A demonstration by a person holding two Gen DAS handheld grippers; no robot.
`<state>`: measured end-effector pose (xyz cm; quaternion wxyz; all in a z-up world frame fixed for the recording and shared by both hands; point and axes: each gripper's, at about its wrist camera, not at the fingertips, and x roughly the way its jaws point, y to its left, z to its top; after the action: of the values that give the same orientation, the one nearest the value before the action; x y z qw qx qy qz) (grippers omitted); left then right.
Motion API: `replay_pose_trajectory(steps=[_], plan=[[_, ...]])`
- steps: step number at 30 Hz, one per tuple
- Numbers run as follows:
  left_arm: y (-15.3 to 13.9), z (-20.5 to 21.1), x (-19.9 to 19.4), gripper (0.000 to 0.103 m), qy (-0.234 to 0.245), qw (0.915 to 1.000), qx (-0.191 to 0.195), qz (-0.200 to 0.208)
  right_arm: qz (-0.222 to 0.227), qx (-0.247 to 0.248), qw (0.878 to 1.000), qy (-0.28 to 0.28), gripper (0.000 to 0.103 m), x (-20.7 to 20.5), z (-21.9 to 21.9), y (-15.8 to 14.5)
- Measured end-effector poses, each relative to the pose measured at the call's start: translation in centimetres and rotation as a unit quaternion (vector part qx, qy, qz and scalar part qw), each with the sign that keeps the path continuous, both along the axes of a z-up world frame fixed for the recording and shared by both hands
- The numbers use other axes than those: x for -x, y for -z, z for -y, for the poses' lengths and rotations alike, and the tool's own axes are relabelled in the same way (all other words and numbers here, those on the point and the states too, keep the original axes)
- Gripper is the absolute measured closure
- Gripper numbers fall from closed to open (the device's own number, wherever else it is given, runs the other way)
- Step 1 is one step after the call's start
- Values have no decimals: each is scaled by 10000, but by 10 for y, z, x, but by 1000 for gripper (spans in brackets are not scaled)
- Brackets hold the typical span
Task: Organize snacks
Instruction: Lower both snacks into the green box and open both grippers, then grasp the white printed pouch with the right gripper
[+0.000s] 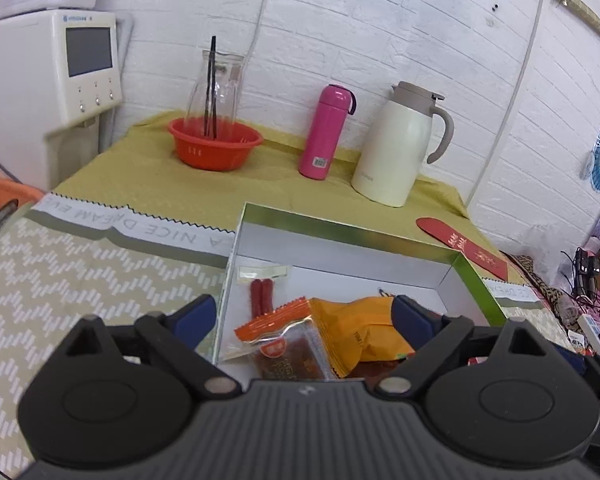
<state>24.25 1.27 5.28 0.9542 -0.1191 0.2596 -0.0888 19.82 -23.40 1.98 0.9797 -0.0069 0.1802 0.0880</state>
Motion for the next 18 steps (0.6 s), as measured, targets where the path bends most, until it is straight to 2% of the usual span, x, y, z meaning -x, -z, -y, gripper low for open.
replay_pose_trajectory(steps=[9, 15, 18], plan=[[-19, 11, 43, 10, 361, 9992, -59, 170, 76, -546, 9985, -53, 0, 38, 15, -26], [-17, 20, 85, 10, 614, 9979, -112, 143, 44, -423, 9990, -119, 0, 83, 16, -14], [-9, 23, 107, 10, 741, 9971, -122, 119, -14, -529, 9983, -257, 0, 105, 22, -4]])
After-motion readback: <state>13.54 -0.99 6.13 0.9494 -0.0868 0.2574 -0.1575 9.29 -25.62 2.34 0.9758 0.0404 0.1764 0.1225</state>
